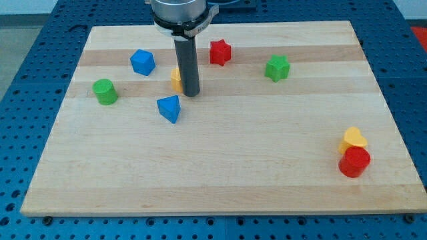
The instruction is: Move the blue triangle towards the bottom center
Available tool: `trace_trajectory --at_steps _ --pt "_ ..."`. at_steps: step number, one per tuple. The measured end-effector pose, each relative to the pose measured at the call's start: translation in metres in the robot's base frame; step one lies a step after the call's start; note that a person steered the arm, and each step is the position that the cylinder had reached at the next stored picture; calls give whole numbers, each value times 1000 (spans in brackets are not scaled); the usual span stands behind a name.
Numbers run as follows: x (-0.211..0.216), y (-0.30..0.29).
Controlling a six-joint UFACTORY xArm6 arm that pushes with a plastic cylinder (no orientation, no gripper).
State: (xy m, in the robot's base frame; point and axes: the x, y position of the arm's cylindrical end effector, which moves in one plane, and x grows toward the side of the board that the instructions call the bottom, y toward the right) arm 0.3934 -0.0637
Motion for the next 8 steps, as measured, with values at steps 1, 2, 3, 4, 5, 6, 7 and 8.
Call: trace_trajectory --at_steps 1,2,3,4,5,6,7,8 --pt "0 -26" --pt "5 -55" --pt "34 -60" --pt "69 -9" --pt "74 48" --pt "74 73" --pt "77 74" --pt "77 74"
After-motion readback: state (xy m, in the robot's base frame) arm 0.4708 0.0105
